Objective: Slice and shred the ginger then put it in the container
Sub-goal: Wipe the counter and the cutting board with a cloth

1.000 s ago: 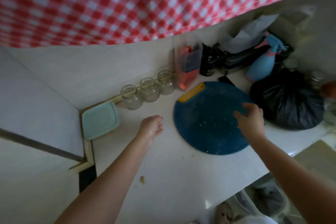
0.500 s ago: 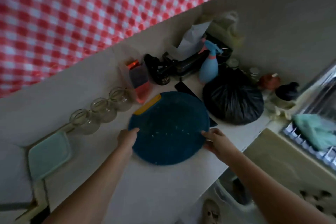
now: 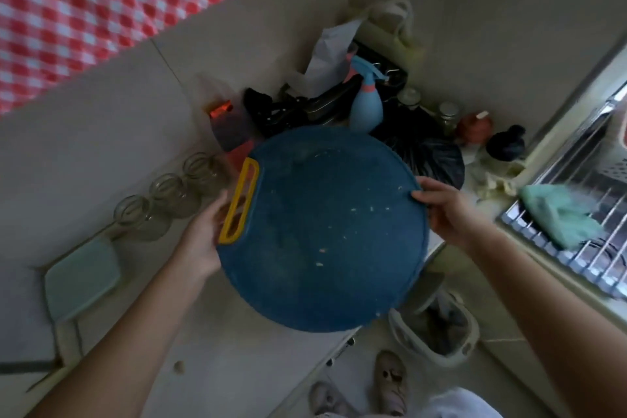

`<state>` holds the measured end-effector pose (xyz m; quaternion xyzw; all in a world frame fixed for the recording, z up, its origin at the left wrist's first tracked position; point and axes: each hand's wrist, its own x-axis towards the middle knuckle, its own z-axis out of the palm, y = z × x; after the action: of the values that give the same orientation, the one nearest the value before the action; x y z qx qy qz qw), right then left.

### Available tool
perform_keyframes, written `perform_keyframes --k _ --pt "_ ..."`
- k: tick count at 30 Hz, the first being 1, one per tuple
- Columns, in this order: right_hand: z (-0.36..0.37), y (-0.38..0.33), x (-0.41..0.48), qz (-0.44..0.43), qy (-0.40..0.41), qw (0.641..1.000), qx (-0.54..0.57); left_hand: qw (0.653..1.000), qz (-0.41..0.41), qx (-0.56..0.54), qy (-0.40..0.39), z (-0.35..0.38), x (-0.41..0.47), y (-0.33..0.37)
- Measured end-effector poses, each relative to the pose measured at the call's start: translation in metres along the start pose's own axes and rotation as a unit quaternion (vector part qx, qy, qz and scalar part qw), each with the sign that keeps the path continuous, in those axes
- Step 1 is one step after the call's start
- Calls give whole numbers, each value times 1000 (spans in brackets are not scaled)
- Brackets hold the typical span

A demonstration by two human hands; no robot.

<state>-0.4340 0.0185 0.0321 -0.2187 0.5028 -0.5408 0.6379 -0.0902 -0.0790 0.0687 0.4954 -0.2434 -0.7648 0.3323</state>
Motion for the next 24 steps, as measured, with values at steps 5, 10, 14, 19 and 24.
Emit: perform_keyframes --k 5,10,14,19,24 --pt "-31 -7 -22 -6 59 998 -21 985 -75 95 -121 60 -4 -5" --pt "-58 -18 -45 -28 166 986 8 968 -98 114 -203 98 6 -24" --pt "-86 -14 -57 -47 244 969 -12 961 -108 133 -216 125 12 -43" --pt "-65 19 -71 -112 405 850 -317 960 39 204 -189 161 14 -76" --pt "42 97 -92 -251 257 870 -337 932 139 279 -185 173 17 -109"
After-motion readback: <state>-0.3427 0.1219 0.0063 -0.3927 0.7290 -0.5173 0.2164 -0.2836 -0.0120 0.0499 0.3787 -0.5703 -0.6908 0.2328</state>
